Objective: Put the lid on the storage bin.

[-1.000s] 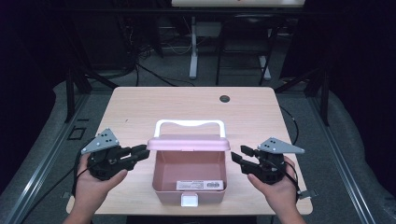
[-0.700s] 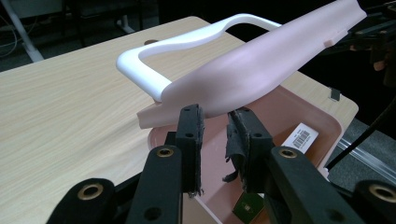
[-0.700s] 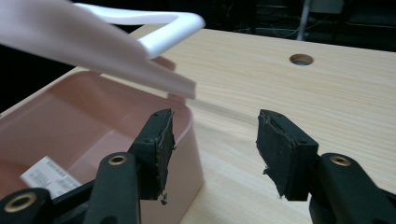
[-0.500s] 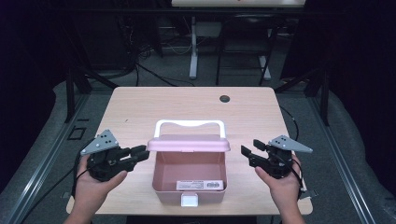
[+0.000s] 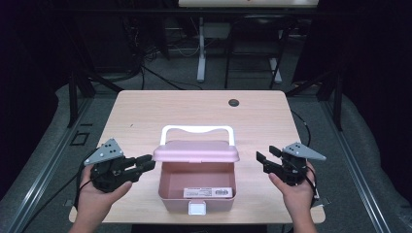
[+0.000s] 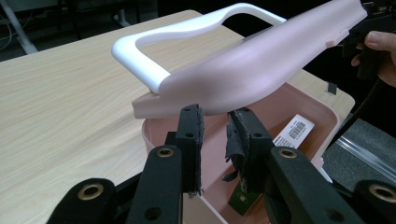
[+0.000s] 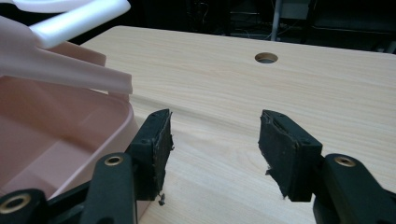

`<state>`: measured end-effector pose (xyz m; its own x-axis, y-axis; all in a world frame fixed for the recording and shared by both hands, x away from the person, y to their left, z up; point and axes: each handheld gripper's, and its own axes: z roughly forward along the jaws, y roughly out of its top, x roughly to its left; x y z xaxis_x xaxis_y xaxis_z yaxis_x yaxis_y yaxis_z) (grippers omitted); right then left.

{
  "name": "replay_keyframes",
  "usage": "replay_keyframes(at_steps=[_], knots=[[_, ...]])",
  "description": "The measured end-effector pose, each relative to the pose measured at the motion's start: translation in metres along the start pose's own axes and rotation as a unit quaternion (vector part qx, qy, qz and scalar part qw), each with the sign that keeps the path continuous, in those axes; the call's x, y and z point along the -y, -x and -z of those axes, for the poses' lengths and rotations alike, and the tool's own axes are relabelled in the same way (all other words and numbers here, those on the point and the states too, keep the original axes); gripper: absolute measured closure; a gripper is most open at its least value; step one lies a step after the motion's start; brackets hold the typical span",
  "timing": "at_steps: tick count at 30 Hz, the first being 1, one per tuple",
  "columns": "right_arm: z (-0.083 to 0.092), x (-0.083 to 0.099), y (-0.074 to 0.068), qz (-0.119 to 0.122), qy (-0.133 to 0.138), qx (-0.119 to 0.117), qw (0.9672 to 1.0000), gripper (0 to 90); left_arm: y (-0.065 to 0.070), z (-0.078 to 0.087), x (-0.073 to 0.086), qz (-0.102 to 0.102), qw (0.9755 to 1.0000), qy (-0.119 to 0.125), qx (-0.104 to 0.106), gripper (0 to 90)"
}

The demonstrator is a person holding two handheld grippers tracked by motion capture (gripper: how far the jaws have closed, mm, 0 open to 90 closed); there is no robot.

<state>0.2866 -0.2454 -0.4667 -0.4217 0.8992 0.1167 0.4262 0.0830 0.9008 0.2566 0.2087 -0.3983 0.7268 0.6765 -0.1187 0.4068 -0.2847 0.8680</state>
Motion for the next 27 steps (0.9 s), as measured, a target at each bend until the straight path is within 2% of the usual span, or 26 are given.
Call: replay_keyframes(at_steps=[4, 7, 15, 27], knots=[[-0.001, 0.002, -0.001, 0.02, -0.007, 0.007, 0.9998, 42.7, 0.002, 0.001, 0.004, -0.001, 1.0, -0.002, 0.0, 74.0], [-0.001, 0.003, -0.002, 0.023, -0.008, 0.001, 0.9997, 42.6, 0.003, 0.001, 0.008, -0.002, 1.0, 0.0, 0.001, 74.0], [-0.001, 0.006, 0.0, 0.021, -0.004, 0.004, 0.9998, 42.6, 0.004, 0.001, 0.019, 0.008, 1.0, 0.0, 0.002, 74.1], [-0.001, 0.009, 0.002, 0.005, -0.004, -0.001, 1.0, 42.7, 0.006, 0.002, 0.033, 0.009, 0.9999, -0.001, 0.007, 74.3]])
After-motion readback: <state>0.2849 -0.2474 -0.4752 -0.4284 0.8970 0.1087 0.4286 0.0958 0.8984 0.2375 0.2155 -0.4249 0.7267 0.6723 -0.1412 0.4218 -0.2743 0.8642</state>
